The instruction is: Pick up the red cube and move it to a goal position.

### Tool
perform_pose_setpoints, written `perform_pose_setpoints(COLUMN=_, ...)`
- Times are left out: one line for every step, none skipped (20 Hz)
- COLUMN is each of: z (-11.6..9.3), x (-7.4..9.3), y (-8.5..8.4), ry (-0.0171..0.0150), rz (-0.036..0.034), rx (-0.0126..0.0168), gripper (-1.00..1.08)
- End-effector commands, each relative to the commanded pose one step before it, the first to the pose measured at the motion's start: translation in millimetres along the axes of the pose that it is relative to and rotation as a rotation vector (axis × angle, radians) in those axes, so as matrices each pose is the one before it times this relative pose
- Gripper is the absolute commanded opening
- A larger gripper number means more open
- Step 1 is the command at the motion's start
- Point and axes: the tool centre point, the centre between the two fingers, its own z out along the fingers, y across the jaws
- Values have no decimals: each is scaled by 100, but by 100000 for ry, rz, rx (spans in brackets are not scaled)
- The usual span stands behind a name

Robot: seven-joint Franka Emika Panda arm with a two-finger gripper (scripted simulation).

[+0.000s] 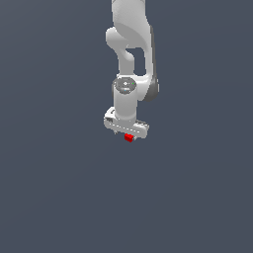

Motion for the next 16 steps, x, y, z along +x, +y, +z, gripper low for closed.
perform_pose_setpoints(z=1627, x=-1145, y=-44, ry=62, rz=6072, rx=31, gripper=100)
perform_pose_setpoints(z=581, x=-394, y=-20, ry=8, rz=2118, rx=16, gripper=100)
perform_pose_setpoints(z=546, x=-369, y=-19, ry=8, rz=1987, rx=14, gripper=100)
perform_pose_setpoints(z=514, x=-344, y=-22, ry=6, rz=1861, rx=17, gripper=100)
perform_pose_setpoints(z=483, x=-318, y=-30, ry=2, rz=1730, rx=24, gripper=100)
perform_pose_setpoints(z=450, x=-293, y=-35, ry=-1, rz=1600, rx=30, gripper=100)
perform_pose_setpoints(z=417, x=-269, y=-39, ry=-4, rz=1473, rx=33, gripper=100)
perform_pose_setpoints(z=382, x=-245, y=-37, ry=-5, rz=1344, rx=31, gripper=100)
perform_pose_setpoints(z=344, x=-220, y=-34, ry=-4, rz=1208, rx=28, gripper=100)
perform_pose_setpoints(z=305, x=-195, y=-30, ry=-4, rz=1069, rx=25, gripper=100)
perform_pose_setpoints(z=265, x=-169, y=-27, ry=-4, rz=926, rx=22, gripper=100)
perform_pose_setpoints(z=225, x=-142, y=-23, ry=-4, rz=784, rx=20, gripper=100)
perform_pose_setpoints(z=184, x=-116, y=-23, ry=-4, rz=636, rx=19, gripper=100)
perform_pose_setpoints(z=143, x=-88, y=-20, ry=-6, rz=493, rx=18, gripper=100)
perform_pose_setpoints(z=103, x=-62, y=-20, ry=-7, rz=345, rx=18, gripper=100)
perform_pose_setpoints(z=62, x=-35, y=-21, ry=-8, rz=194, rx=18, gripper=100)
